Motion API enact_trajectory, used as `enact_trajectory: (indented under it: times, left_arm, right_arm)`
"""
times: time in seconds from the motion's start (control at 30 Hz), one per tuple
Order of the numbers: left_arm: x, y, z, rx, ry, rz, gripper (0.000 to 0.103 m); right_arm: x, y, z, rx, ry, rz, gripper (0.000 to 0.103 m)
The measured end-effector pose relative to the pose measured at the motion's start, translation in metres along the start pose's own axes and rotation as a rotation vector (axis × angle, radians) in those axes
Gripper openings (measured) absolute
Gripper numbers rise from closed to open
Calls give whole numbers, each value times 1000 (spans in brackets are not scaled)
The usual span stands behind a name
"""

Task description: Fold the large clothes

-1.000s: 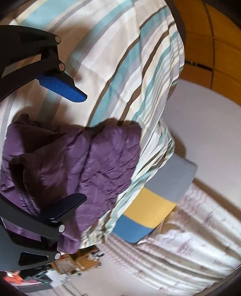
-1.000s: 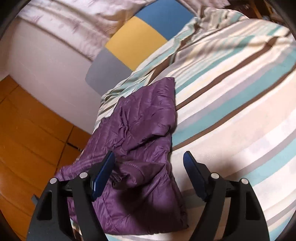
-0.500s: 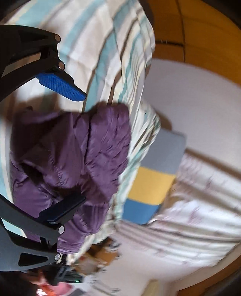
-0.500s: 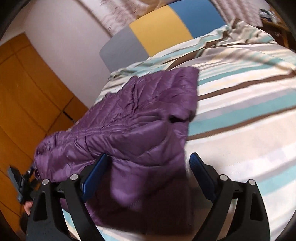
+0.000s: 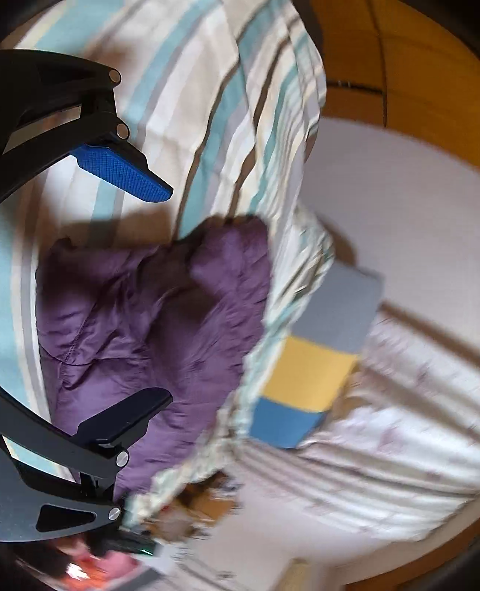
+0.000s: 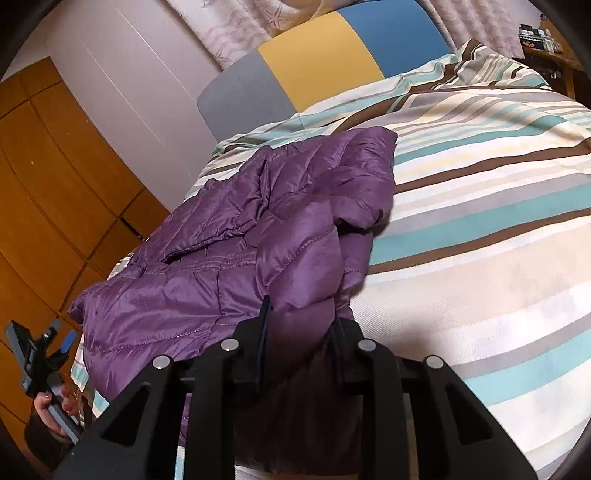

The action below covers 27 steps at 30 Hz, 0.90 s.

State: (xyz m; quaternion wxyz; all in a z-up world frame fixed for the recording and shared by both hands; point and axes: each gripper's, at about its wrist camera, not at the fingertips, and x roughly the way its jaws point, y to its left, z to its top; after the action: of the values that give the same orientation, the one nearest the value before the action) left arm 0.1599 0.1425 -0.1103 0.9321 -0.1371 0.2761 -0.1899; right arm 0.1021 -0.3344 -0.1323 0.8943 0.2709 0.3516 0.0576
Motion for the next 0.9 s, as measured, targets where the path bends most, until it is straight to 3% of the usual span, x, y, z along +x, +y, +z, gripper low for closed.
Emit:
enact_trajectory:
  times: [0.07,0.1,0.13,0.17,0.23,0.27,0.33,0.47,0.67,0.9]
  left_arm:
    - [25,-9,-2,25,61,21,99]
    - [32,-10,-4,17,78,33,92]
    - [40,-12,-5,-1,98,27,60]
    - [43,-14,-7,-23,119,9,41]
    - [43,-20,-12,-42,135,-28,22]
    - [39,-25,-16,-20,137,-38,17]
    - [24,-32,-22,19,119,-43,12]
    - [-13,-32,-29,-9,64,-62,6]
    - [-70,-42,-35,2,-35,-85,6]
    - [-103,-55,-41,3,-81,-122,5]
  right_arm:
    - [-3,2,0,-3,-6,-4,22]
    - [-5,3,0,-5,-10,-6,21]
    - [-9,4,1,-4,-15,-3,20]
    - [-14,5,1,-1,-22,4,18]
    - [-26,6,1,6,-40,25,14]
    - [-31,6,2,10,-50,41,13]
    - [-45,7,2,16,-71,77,12]
    - [-67,15,-1,-20,-88,122,9]
    - [-102,21,-7,-18,-104,249,8]
    - [-135,31,-17,-62,-91,300,6]
